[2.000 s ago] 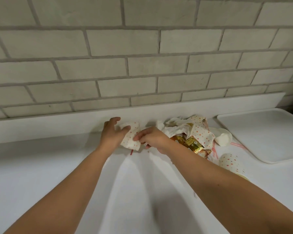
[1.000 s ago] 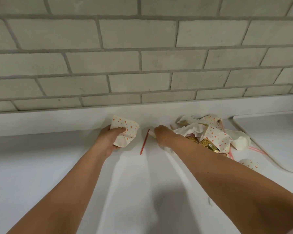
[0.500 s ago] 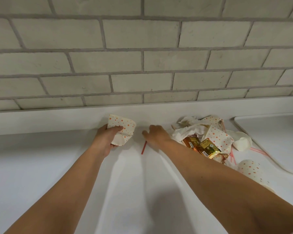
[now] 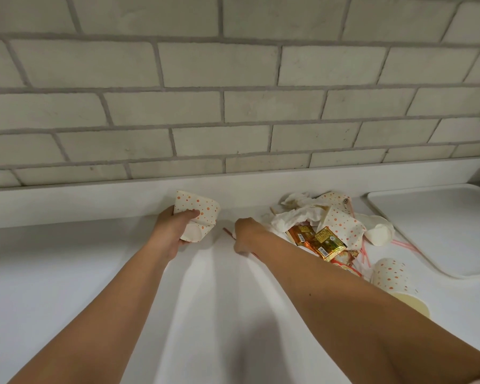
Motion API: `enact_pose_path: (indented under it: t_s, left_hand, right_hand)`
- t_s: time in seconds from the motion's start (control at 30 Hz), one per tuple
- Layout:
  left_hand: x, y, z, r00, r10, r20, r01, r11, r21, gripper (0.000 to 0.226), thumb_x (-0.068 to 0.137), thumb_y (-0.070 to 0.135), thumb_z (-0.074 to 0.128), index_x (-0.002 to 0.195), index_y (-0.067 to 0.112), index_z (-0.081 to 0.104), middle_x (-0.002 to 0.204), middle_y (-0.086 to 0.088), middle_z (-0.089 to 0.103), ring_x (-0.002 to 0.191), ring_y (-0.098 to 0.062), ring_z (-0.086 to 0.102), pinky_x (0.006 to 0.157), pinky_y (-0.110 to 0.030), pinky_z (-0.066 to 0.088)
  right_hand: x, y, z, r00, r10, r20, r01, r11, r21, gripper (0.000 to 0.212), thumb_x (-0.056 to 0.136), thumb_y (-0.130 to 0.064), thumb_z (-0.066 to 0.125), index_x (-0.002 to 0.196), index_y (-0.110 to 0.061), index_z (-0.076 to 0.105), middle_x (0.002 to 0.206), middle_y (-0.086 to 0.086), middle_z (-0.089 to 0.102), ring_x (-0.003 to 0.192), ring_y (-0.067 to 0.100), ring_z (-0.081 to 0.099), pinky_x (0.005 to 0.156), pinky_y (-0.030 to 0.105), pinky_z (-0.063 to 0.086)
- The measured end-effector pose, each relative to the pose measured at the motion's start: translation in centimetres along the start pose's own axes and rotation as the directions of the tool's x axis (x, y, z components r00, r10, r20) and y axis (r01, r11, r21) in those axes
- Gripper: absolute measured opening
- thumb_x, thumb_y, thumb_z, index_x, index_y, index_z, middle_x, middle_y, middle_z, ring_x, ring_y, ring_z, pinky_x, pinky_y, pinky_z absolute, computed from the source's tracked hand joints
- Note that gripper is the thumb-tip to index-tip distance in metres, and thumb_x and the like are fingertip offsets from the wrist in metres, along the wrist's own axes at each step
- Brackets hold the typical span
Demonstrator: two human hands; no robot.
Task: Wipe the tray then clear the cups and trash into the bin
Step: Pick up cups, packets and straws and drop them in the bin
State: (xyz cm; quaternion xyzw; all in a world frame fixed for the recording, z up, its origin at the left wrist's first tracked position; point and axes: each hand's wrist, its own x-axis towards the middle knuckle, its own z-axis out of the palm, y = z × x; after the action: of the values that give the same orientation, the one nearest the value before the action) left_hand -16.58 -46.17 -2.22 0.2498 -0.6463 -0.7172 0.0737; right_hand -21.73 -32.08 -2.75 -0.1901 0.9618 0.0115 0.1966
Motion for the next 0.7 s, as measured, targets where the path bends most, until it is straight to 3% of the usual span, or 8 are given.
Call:
enact_pose_path:
  t_s: [0.07,0.13,0.23,0.33,0.47,0.57,0.63,0.7]
  left_hand:
    - [-0.1,0.0,0.3,1.0,0.023,-0.013,-0.022,0.998,0.054,0.031,0.087,0.009,0.061,0.115,0.016,0.052,0.111,-0.006,0.061,0.095,-0.025,0.058,0.076,-0.035,0.05]
    - [-0.2,-0.1,0.8,0.998,0.052,-0.021,-0.049,0.994,0.102,0.042,0.086,0.006,0.062,0.124,0.013,0.046,0.119,-0.007,0.057,0.099,-0.026,0.055,0.076,-0.036,0.05]
    - [-0.6,-0.2,1.2,0.995,0.1,-0.022,-0.094,0.978,0.186,0.066,0.084,0.001,0.063,0.139,0.019,0.031,0.13,-0.006,0.047,0.112,-0.028,0.051,0.085,-0.039,0.048]
    - [-1.2,-0.1,1.5,0.988,0.152,0.021,-0.151,0.937,0.314,0.07,0.083,-0.001,0.063,0.139,0.029,0.031,0.134,-0.006,0.043,0.118,-0.028,0.046,0.09,-0.041,0.045]
    - [-2.4,0.2,2.2,0.981,0.179,0.078,-0.195,0.914,0.357,0.046,0.084,-0.006,0.057,0.121,0.019,0.043,0.116,-0.012,0.05,0.098,-0.028,0.051,0.075,-0.039,0.049]
    - [-3.9,0.4,3.6,0.972,0.202,0.123,-0.234,0.893,0.385,0.033,0.086,-0.005,0.055,0.109,0.015,0.043,0.108,-0.01,0.048,0.096,-0.028,0.05,0.063,-0.032,0.049]
    - [-4.9,0.6,4.7,0.968,0.197,0.157,-0.244,0.887,0.392,0.029,0.087,-0.004,0.055,0.11,0.01,0.045,0.106,-0.011,0.049,0.094,-0.028,0.051,0.059,-0.031,0.049]
    - [-5.9,0.6,6.0,0.957,0.205,0.206,-0.274,0.871,0.408,0.017,0.088,-0.001,0.055,0.101,0.009,0.049,0.105,-0.012,0.053,0.092,-0.029,0.054,0.066,-0.037,0.052]
  right_hand:
    - [-0.8,0.2,0.4,1.0,-0.025,-0.002,0.025,1.0,0.001,0.045,0.081,0.003,0.06,0.125,-0.005,0.054,0.082,0.007,0.055,0.088,0.025,0.057,0.065,0.03,0.049]
    - [-1.8,0.4,0.9,0.999,-0.049,-0.016,0.049,0.999,0.012,0.051,0.084,0.003,0.057,0.132,-0.008,0.046,0.113,0.012,0.059,0.106,0.028,0.059,0.084,0.036,0.05]
    - [-2.9,1.1,1.8,0.998,-0.043,-0.041,0.043,0.999,0.008,0.037,0.089,0.0,0.051,0.127,-0.003,0.051,0.124,0.013,0.058,0.113,0.027,0.057,0.09,0.033,0.047]
    - [-4.3,1.8,2.6,0.999,-0.013,-0.03,0.014,0.999,0.03,0.034,0.086,0.002,0.056,0.12,0.0,0.055,0.121,0.013,0.059,0.11,0.027,0.059,0.084,0.031,0.048]
    - [-6.7,2.9,2.7,1.0,0.0,-0.007,0.002,0.987,0.162,0.029,0.091,-0.001,0.05,0.12,-0.001,0.051,0.118,0.012,0.058,0.098,0.025,0.059,0.068,0.028,0.041]
    - [-9.0,4.3,2.7,1.0,-0.01,0.015,0.007,0.979,0.202,0.01,0.096,-0.012,0.045,0.098,-0.007,0.054,0.088,0.007,0.054,0.071,0.016,0.047,0.054,0.02,0.034]
    - [-10.9,5.4,2.5,0.997,0.0,0.073,-0.017,0.974,0.228,0.022,0.096,-0.013,0.045,0.112,-0.001,0.054,0.095,0.009,0.056,0.079,0.021,0.053,0.059,0.022,0.041]
    - [-13.0,7.1,2.5,0.995,0.035,0.096,-0.064,0.945,0.32,0.036,0.096,-0.014,0.047,0.127,0.003,0.051,0.106,0.014,0.06,0.081,0.023,0.058,0.062,0.028,0.049]
